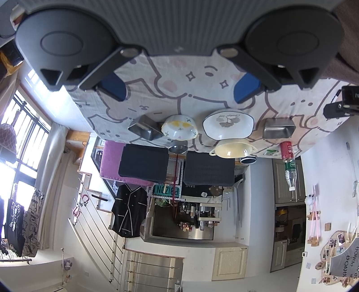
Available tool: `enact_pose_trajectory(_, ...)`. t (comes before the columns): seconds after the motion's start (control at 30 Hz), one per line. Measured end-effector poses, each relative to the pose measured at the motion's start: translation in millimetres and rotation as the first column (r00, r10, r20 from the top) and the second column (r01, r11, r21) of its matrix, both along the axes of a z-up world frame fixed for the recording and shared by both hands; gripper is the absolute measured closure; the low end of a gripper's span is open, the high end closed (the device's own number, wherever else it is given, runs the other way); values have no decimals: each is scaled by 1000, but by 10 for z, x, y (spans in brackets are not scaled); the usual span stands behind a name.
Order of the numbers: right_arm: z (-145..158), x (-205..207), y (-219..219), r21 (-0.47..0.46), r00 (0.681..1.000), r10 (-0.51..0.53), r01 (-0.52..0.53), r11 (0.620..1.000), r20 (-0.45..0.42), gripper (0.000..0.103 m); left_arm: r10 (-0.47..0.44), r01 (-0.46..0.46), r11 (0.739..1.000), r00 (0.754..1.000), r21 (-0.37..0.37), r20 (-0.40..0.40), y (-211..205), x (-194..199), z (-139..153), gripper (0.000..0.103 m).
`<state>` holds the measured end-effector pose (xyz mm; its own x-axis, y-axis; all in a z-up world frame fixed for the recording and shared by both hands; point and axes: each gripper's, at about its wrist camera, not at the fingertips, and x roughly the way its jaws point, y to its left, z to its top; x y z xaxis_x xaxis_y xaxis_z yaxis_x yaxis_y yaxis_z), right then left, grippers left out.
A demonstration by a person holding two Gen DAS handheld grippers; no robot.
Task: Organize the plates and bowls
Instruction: 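Move both grippers toward the white square ginkgo-leaf plate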
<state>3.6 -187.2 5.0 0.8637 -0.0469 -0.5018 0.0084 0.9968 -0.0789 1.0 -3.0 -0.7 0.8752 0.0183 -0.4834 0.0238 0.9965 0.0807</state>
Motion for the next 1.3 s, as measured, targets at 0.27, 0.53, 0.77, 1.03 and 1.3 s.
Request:
enact_pose_trajectory(0.27,53,74,-56,7,999,22,-21,1000,-31,0,-6,7,1000,999,17,-37,-26,114,27,0)
enact_pose_trajectory(0.53,94,389,-77,-7,996,69,-69,998,-55,0,28,-27,999,999,31,-24,-26,559,175,0)
enact_pose_trajectory(0.77,136,871,-135,-1,995,83,-83,997,-59,0,40,-39,999,999,26,-33,34,1059,170,0)
enact_pose_trajectory(1.03,55,1594,-195,2,991,104,-104,995,-86,0,78,-78,997,996,5,-49,153,1692,-7,0)
enact_pose_trajectory(1.3,-164,2329,-88,2,978,167,-169,986,-125,0,96,-101,994,991,-44,-97,240,2306,-307,0)
